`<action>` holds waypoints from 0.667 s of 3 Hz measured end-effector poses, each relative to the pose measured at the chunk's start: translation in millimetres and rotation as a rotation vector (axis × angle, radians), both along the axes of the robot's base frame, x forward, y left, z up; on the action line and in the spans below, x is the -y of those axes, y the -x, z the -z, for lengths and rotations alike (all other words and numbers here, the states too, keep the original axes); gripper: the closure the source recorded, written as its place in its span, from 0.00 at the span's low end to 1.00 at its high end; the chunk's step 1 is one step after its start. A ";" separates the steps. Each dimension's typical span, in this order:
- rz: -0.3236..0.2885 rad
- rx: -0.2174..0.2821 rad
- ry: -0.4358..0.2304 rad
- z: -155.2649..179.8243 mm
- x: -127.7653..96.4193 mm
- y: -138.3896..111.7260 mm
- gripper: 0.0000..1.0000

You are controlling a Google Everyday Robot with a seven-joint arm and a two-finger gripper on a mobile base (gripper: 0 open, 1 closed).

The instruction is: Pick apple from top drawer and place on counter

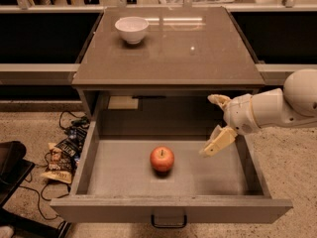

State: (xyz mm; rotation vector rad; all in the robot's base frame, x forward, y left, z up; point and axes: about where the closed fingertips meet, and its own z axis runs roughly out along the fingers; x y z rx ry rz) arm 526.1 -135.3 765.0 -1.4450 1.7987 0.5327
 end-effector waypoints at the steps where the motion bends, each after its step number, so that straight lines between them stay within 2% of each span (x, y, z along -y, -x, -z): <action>1: 0.000 0.000 0.000 0.3 -0.3 0.0 0.00; 2: -0.043 -0.034 -0.020 36.5 -44.5 6.8 0.00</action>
Offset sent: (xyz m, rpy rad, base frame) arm -0.0119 0.0696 -0.0574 0.0322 0.0455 0.0700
